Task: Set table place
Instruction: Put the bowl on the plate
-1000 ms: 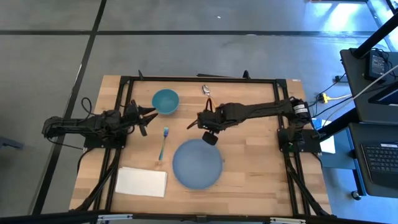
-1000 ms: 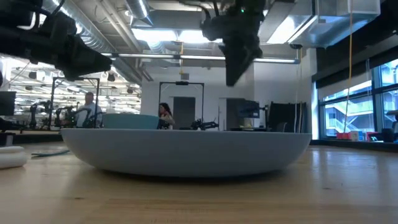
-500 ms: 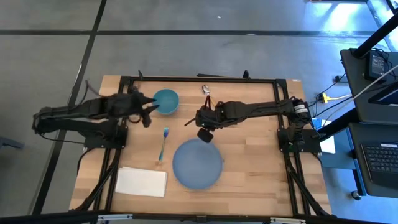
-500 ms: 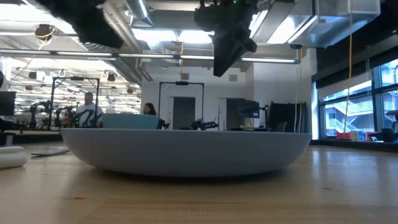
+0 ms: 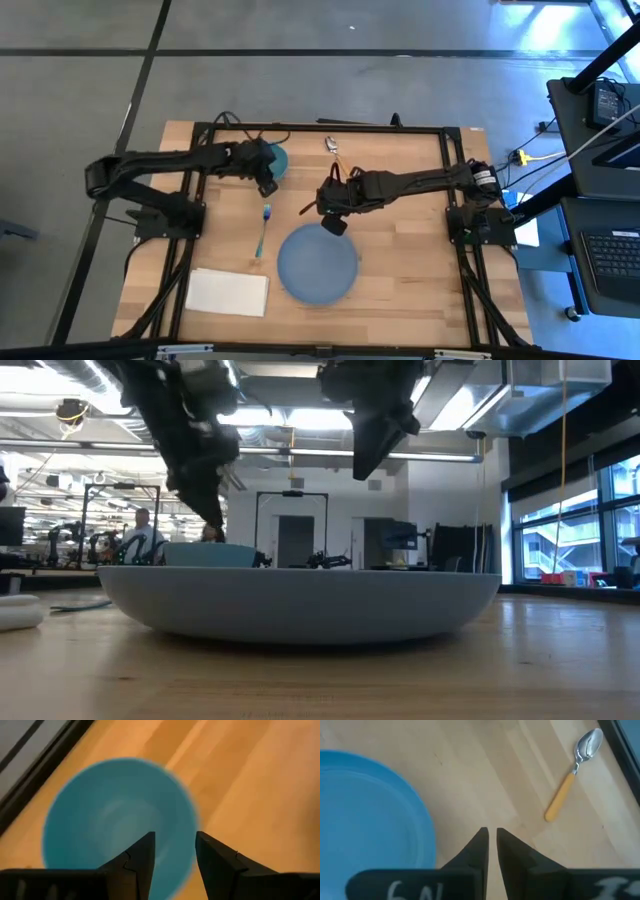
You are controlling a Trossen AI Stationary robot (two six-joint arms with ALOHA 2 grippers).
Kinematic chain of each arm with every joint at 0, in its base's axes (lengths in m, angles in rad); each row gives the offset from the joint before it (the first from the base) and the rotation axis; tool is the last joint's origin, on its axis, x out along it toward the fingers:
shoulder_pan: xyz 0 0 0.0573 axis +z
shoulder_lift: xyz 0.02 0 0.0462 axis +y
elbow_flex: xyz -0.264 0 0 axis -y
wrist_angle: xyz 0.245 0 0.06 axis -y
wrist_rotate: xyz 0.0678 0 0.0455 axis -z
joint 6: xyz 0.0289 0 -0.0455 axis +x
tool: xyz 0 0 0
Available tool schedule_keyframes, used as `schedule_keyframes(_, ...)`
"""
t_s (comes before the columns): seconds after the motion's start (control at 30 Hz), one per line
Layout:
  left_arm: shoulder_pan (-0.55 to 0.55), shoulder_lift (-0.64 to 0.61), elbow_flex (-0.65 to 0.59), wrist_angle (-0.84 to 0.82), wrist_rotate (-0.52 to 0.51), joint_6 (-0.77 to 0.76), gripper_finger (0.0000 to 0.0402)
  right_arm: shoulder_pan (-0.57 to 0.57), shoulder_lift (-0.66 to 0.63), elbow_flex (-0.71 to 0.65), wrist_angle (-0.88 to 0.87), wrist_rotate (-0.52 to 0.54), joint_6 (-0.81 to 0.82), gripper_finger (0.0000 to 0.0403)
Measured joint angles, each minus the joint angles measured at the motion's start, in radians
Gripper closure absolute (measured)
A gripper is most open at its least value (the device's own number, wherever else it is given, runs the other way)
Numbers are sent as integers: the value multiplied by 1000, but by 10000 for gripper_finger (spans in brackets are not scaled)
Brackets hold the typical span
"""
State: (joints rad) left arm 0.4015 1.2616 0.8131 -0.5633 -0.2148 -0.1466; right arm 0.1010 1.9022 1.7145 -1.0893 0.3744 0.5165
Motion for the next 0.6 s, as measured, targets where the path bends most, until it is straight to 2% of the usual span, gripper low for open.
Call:
schedule_keyframes(0.07, 35, 30, 9, 24, 1, 19, 266, 10, 0, 0, 0, 2, 1, 361)
schedule_keyframes(0.13, 59, 49, 9, 50, 47, 21, 266, 20, 0, 0, 1, 3, 3, 361)
schedule_keyframes(0.2, 79, 56, 9, 71, 114, 22, 266, 31, 0, 0, 5, 34, 3, 361)
schedule_keyframes(0.3, 92, 56, 9, 92, 164, 20, 266, 44, 0, 0, 4, 100, 2, 361)
schedule_keyframes(0.6, 80, 56, 9, 101, 206, -22, 266, 51, 0, 0, 0, 115, 3, 361)
